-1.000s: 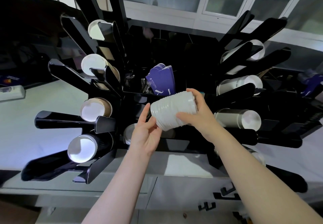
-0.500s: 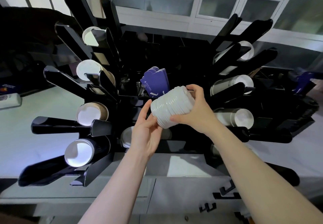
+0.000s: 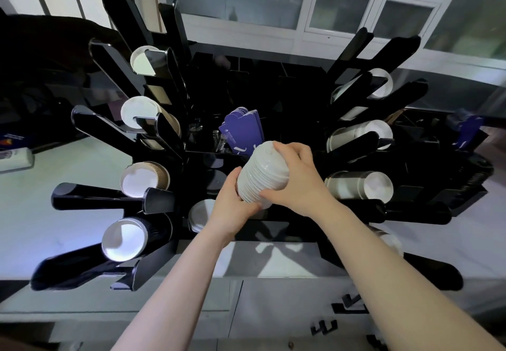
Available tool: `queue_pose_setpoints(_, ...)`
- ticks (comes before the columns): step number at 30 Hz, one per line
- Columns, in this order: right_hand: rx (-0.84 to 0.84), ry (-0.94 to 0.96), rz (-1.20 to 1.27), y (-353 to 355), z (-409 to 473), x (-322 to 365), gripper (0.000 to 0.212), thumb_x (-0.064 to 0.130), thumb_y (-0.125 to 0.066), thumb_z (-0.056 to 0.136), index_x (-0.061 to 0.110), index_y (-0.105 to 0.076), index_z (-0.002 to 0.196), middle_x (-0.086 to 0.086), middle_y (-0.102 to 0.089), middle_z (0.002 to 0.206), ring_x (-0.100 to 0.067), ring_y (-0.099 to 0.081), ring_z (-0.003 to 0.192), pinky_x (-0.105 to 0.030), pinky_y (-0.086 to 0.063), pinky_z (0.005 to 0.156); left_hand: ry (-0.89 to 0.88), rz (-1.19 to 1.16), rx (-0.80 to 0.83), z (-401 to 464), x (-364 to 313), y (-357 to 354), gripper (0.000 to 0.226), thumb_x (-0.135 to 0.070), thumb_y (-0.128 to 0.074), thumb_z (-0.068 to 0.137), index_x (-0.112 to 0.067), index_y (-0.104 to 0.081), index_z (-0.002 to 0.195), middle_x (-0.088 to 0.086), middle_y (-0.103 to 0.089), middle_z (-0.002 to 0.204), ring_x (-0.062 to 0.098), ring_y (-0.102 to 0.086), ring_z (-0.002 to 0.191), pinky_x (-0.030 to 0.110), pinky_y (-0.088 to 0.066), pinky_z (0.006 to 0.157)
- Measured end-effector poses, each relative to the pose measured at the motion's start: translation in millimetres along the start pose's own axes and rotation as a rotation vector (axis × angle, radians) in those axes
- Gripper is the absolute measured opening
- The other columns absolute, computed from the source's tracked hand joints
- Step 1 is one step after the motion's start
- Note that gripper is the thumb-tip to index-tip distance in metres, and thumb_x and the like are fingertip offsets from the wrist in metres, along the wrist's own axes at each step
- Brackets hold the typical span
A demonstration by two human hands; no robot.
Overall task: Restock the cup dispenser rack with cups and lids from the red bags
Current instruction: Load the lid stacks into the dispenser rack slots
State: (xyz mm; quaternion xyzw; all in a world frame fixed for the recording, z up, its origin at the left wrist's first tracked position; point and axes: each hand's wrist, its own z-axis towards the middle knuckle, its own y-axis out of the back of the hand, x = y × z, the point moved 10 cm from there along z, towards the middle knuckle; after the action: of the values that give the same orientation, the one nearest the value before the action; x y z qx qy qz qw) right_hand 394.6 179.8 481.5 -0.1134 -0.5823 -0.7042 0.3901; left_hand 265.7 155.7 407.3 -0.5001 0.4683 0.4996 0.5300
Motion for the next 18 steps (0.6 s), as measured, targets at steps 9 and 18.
queue_pose_setpoints(9, -0.032, 0.038, 0.022, -15, -14, -4, 0.084, 0.03, -0.082, 0.059, 0.039, -0.032, 0.126, 0.025, -0.019, 0.122, 0.004, -0.032, 0.11, 0.003, -0.03, 0.079, -0.165, 0.296, -0.118, -8, -11, 4, 0.051, -0.002, -0.07, 0.062, -0.017, -0.057, 0.109, 0.006, -0.065, 0.097, 0.024, -0.062, 0.091, 0.035, -0.054, 0.068)
queue_pose_setpoints(18, -0.143, -0.009, 0.002, -12, -23, -15, 0.081, 0.024, -0.081, 0.061, 0.02, -0.041, 0.131, -0.003, -0.028, 0.143, -0.011, -0.031, 0.128, 0.0, -0.022, 0.096, -0.182, 0.355, -0.206, -12, 5, 1, 0.056, -0.02, -0.073, 0.072, -0.031, -0.051, 0.122, -0.009, -0.062, 0.116, 0.013, -0.058, 0.107, 0.04, -0.05, 0.087)
